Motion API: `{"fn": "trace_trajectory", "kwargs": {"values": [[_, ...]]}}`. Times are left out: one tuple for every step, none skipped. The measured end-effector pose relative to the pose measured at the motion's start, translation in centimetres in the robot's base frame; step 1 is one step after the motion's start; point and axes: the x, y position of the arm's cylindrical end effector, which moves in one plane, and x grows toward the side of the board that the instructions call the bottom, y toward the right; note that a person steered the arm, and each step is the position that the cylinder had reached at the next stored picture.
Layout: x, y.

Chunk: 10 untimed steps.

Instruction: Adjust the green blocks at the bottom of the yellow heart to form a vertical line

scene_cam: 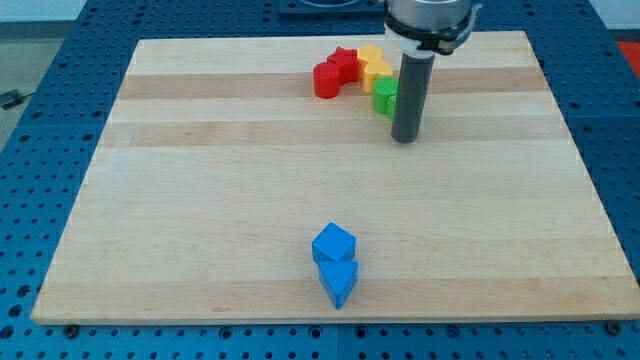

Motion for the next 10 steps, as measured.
{"fn": "trace_trajectory", "kwargs": {"values": [[2.7,3.8],[2.7,8.8],[0.8,11.0],[-2.2,11.2],[-3.8,11.0],[-3.8,9.5],[-3.8,6.9],[-3.5,5.1],[-2.9,3.6],[-2.7,1.5]]}}
